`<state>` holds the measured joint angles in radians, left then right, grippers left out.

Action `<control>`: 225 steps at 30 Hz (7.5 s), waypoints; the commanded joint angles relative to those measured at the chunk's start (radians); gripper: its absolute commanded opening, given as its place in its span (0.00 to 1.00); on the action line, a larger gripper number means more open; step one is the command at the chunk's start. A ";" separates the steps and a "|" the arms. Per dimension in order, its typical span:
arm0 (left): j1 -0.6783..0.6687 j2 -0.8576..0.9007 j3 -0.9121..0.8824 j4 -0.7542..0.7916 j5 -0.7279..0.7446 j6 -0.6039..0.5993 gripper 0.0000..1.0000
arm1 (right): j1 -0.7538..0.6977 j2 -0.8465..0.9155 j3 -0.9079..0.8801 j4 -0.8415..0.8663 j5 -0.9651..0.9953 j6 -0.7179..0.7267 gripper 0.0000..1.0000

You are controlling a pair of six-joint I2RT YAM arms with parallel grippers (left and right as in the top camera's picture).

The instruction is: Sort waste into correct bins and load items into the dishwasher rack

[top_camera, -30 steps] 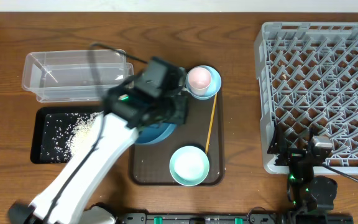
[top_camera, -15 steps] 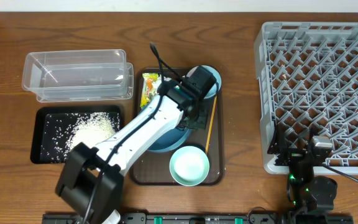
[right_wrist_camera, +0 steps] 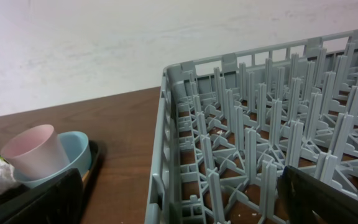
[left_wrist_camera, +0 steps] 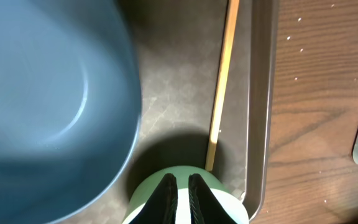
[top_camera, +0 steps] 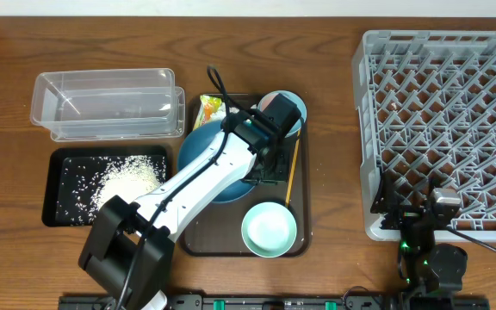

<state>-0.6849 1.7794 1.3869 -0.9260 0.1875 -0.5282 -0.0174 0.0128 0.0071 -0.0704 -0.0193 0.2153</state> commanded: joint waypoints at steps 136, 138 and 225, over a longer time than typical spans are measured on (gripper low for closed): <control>1.057 -0.656 0.024 -0.375 -0.293 -0.068 0.92 | 1.092 2.226 1.763 -0.784 0.039 0.023 0.40; 1.057 -0.656 0.024 -0.375 -0.294 -0.068 0.92 | 1.092 2.240 1.763 -0.781 0.045 0.023 0.39; 1.057 -0.656 0.024 -0.375 -0.294 -0.068 0.92 | -0.641 1.992 1.762 -0.993 -1.260 -0.264 0.12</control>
<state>0.3660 1.1233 1.3987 -1.3003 -0.0864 -0.5880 -0.6407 2.0262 1.7649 -1.0531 -1.3701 -0.0856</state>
